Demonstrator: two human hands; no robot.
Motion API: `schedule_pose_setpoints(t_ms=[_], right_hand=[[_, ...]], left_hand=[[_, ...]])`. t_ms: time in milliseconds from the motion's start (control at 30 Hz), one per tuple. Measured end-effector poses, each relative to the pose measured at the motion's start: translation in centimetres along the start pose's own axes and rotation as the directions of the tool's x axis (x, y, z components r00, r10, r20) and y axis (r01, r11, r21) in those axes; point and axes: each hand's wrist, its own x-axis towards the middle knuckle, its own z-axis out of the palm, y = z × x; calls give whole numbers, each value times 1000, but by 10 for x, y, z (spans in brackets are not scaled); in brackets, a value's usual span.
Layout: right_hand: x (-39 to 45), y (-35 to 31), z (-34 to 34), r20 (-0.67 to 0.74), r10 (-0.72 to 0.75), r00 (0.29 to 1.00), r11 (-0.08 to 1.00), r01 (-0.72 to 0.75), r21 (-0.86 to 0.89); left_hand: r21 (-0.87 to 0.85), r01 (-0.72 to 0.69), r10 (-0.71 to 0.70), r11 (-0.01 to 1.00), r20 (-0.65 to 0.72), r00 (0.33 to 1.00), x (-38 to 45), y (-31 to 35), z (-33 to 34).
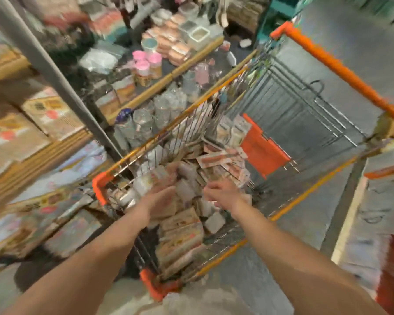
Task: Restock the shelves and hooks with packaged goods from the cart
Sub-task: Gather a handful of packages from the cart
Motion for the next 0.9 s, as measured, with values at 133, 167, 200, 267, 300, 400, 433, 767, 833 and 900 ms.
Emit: schedule_pose_setpoints(t_ms=[133,167,200,267,300,400,433,767,833,900], right_hand=[[30,18,15,137,135,981,989,-127,-71],[38,21,22,170,164,972,983,-146,-110],[42,24,28,193,175,966,978,-147,-151],[66,30,51,240,183,954,969,-133,-208],[77,34,63,254,182,950,965,-124,-230],[104,45,100,311,118,943,951,-18,-308],[111,49,111,341,100,935,943,20,-333],[121,63,124,327,-3,945,862,168,-479],[114,50,105,345,104,933,939,22,-343],[108,43,89,315,147,938,967,-68,-246]], left_hand=[[63,125,-122,990,-43,992,8,-17,-3],[58,160,-157,985,-57,986,9,-23,-8],[64,176,-172,982,-61,983,10,-26,-11],[110,196,-188,975,-77,979,15,-30,-22],[124,194,-184,973,-88,979,19,-32,-28],[144,173,-155,974,-129,979,32,-39,-43],[118,182,-164,976,-142,976,37,-44,-48],[-153,193,-222,969,-203,954,56,-47,-62],[-205,125,-167,971,-206,964,54,-43,-66],[-205,99,-140,974,-196,971,50,-37,-67]])
